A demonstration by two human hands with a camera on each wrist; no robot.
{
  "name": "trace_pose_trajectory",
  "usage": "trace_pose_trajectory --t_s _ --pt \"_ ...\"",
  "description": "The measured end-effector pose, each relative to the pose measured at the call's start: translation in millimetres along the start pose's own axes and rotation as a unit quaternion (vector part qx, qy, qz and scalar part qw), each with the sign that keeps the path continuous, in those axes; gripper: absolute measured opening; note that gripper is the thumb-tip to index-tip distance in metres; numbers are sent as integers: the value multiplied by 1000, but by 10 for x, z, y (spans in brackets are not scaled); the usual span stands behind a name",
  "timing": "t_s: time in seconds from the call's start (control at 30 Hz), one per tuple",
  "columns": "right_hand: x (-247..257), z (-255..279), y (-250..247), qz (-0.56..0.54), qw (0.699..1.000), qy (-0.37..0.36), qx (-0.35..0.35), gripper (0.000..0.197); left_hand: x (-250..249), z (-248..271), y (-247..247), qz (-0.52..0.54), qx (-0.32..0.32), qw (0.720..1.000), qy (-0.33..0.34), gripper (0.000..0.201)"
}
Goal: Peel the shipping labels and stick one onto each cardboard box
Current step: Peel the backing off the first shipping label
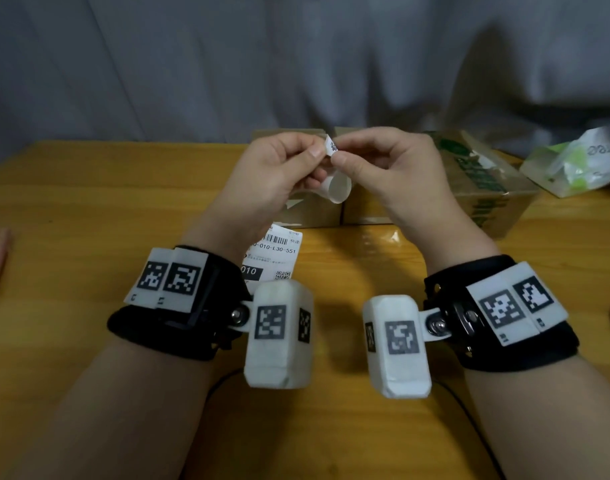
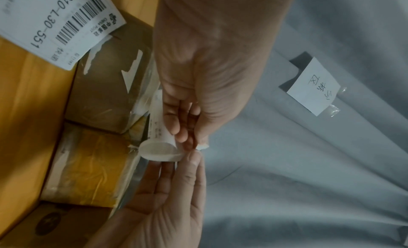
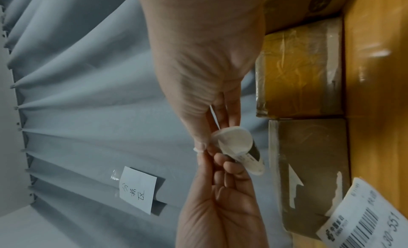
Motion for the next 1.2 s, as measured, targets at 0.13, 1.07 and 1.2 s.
trace_pose_trajectory --t_s 0.13,1.07,1.2 --pt "-1 1 6 -26 1000 5 -4 19 -14 -3 -7 -9 -4 1000 10 18" --pt "-9 -7 1 16 1000 12 -6 9 -154 58 -63 -130 -103 986 21 6" --pt "8 -16 -27 36 999 4 -18 9 -199 79 -24 -149 -91 984 36 7"
Point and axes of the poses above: each hand's wrist, its own z-axis away from the middle knuckle, its own y-axis out of the palm, x = y × z, the point moved 8 cm from there along -z, towards the middle knuckle, and after that the axes turned 3 degrees about -z, right-handed, at the moved point
